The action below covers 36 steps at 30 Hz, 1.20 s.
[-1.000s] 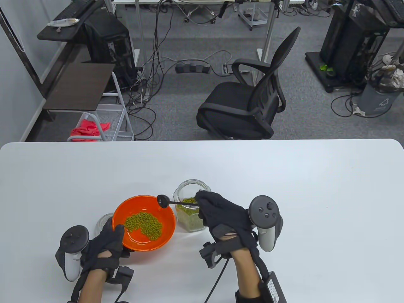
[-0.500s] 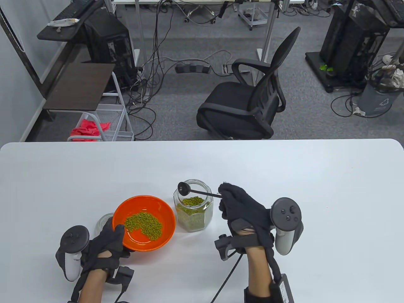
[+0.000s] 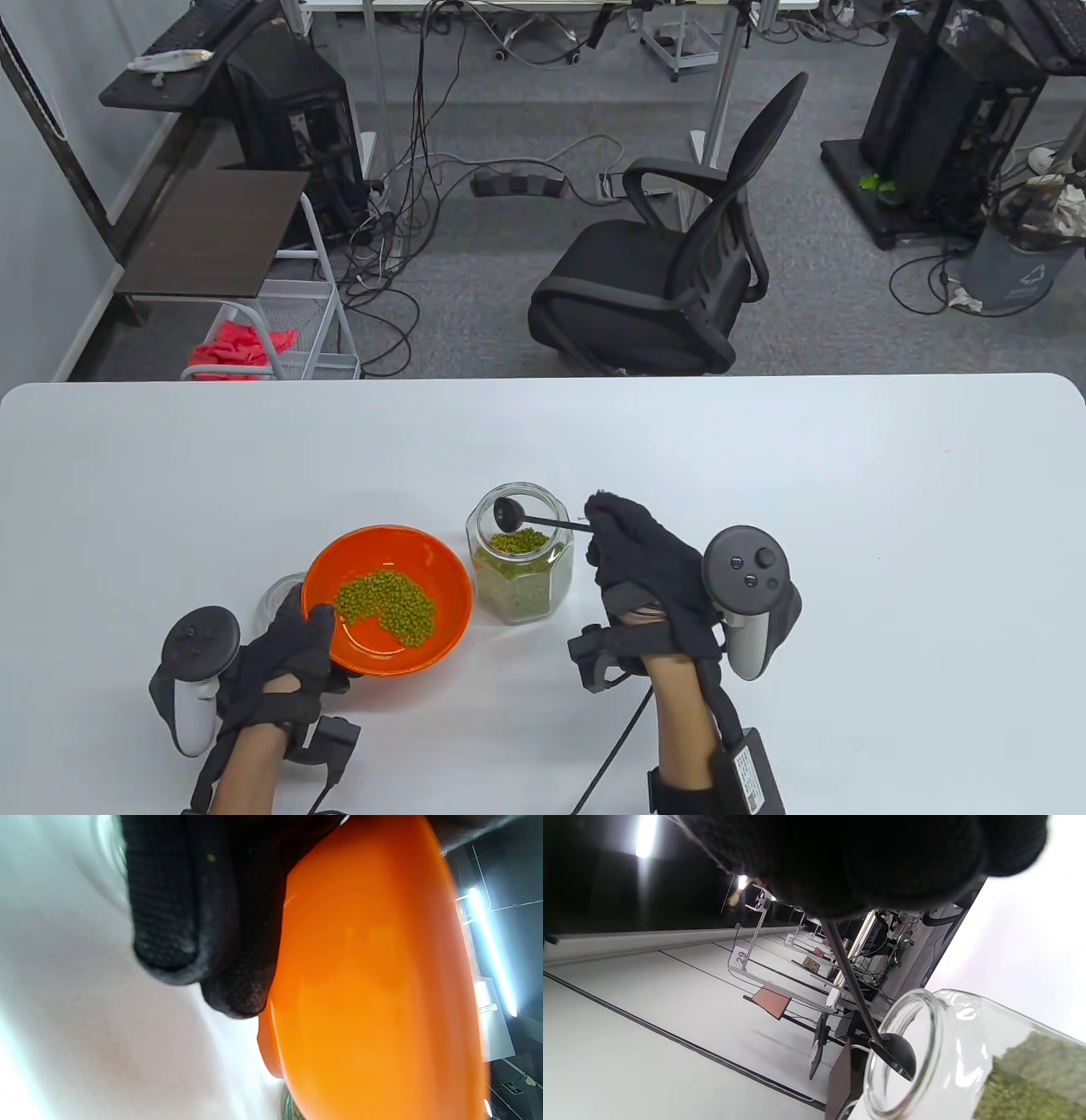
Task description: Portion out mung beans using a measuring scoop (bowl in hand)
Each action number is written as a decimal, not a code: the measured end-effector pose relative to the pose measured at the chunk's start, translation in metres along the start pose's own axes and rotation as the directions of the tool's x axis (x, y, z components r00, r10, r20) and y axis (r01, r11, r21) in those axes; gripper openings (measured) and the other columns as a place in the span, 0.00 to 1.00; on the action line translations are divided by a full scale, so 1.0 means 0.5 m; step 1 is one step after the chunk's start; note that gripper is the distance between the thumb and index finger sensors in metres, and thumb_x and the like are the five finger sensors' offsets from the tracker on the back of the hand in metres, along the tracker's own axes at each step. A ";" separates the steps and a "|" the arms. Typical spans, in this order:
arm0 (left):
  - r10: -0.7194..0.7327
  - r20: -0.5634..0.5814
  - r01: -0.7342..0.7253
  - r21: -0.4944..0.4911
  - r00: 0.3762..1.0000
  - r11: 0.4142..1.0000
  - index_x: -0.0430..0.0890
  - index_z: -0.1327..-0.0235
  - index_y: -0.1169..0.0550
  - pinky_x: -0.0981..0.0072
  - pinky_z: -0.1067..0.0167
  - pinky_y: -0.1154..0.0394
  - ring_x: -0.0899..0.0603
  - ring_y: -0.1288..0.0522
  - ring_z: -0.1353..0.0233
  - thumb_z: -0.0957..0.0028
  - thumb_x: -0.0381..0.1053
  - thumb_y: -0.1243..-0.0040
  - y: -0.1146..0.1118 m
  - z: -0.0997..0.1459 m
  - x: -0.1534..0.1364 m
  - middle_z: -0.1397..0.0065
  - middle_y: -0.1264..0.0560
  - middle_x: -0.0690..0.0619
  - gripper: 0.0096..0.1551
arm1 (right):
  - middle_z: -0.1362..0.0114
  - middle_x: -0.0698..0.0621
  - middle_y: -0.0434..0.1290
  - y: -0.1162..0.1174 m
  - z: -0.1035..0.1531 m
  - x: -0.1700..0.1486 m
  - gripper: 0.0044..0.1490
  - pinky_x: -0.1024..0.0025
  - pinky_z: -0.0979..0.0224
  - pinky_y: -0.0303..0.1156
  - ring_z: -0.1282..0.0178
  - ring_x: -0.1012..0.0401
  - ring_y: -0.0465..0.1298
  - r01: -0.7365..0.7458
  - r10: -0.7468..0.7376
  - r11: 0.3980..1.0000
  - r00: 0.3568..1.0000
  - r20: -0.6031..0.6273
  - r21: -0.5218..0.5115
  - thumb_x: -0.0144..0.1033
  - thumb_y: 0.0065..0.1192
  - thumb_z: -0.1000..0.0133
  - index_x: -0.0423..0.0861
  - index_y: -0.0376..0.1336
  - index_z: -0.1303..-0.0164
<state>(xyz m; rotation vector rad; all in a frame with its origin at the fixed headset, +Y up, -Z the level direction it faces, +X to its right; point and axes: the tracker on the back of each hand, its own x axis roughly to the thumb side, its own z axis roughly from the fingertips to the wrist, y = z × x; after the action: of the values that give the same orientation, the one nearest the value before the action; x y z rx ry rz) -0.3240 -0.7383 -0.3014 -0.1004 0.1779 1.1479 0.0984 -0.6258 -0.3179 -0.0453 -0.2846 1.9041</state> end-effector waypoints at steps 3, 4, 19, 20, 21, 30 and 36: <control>-0.001 0.000 0.001 -0.002 1.000 1.000 0.35 0.23 0.43 0.68 0.63 0.09 0.43 0.07 0.57 0.40 0.58 0.54 0.000 0.000 0.000 0.31 0.31 0.38 0.40 | 0.56 0.36 0.81 0.016 -0.001 0.000 0.25 0.39 0.46 0.71 0.67 0.50 0.81 -0.047 0.047 0.999 0.999 0.012 0.001 0.33 0.67 0.47 0.37 0.73 0.42; -0.001 0.001 0.001 -0.003 1.000 1.000 0.35 0.23 0.43 0.68 0.63 0.09 0.43 0.07 0.57 0.40 0.58 0.54 0.000 0.000 0.000 0.31 0.31 0.38 0.40 | 0.56 0.36 0.81 0.024 0.000 0.000 0.25 0.39 0.46 0.72 0.67 0.50 0.81 -0.073 0.073 0.997 0.997 0.018 -0.003 0.33 0.67 0.47 0.37 0.73 0.42; 0.009 0.007 -0.009 -0.002 1.000 1.000 0.35 0.23 0.44 0.68 0.62 0.09 0.43 0.07 0.57 0.39 0.58 0.54 0.002 -0.002 0.001 0.30 0.31 0.38 0.40 | 0.55 0.36 0.82 0.120 -0.006 0.015 0.24 0.38 0.45 0.71 0.66 0.49 0.82 -0.378 0.377 0.926 0.923 0.083 0.002 0.33 0.69 0.48 0.39 0.75 0.43; 0.010 0.007 -0.010 -0.002 1.000 1.000 0.35 0.23 0.44 0.68 0.62 0.09 0.43 0.07 0.57 0.39 0.58 0.54 0.003 -0.002 0.001 0.30 0.31 0.38 0.40 | 0.55 0.36 0.81 0.123 -0.008 0.016 0.24 0.38 0.45 0.71 0.66 0.49 0.82 -0.382 0.380 0.924 0.921 0.081 0.008 0.33 0.70 0.48 0.39 0.75 0.44; 0.011 0.008 -0.011 0.000 1.000 1.000 0.35 0.23 0.44 0.68 0.62 0.09 0.43 0.07 0.57 0.39 0.58 0.54 0.003 -0.002 0.001 0.30 0.31 0.38 0.40 | 0.55 0.36 0.81 0.129 -0.013 0.018 0.24 0.38 0.44 0.71 0.66 0.49 0.82 -0.389 0.387 0.921 0.919 0.075 0.018 0.32 0.70 0.48 0.39 0.75 0.44; 0.013 0.012 -0.013 -0.003 1.000 1.000 0.35 0.23 0.44 0.68 0.62 0.09 0.43 0.07 0.56 0.39 0.58 0.54 0.004 -0.002 0.001 0.30 0.31 0.38 0.40 | 0.55 0.36 0.80 0.156 -0.043 0.011 0.24 0.37 0.45 0.70 0.66 0.50 0.81 -0.447 0.447 0.886 0.894 0.029 0.125 0.32 0.66 0.47 0.36 0.73 0.45; 0.015 0.015 -0.015 -0.009 1.000 1.000 0.35 0.22 0.44 0.68 0.62 0.09 0.43 0.07 0.56 0.39 0.58 0.54 0.004 -0.002 0.001 0.30 0.31 0.38 0.40 | 0.58 0.37 0.80 0.143 -0.050 -0.014 0.24 0.40 0.47 0.72 0.69 0.52 0.80 -0.337 0.343 0.934 0.939 -0.038 0.121 0.33 0.64 0.47 0.36 0.73 0.46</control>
<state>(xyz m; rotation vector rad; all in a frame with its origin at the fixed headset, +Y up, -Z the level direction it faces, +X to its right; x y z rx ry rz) -0.3257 -0.7371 -0.3026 -0.0980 0.1607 1.1645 0.0390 -0.6506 -0.3585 -0.0786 -0.1330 2.2568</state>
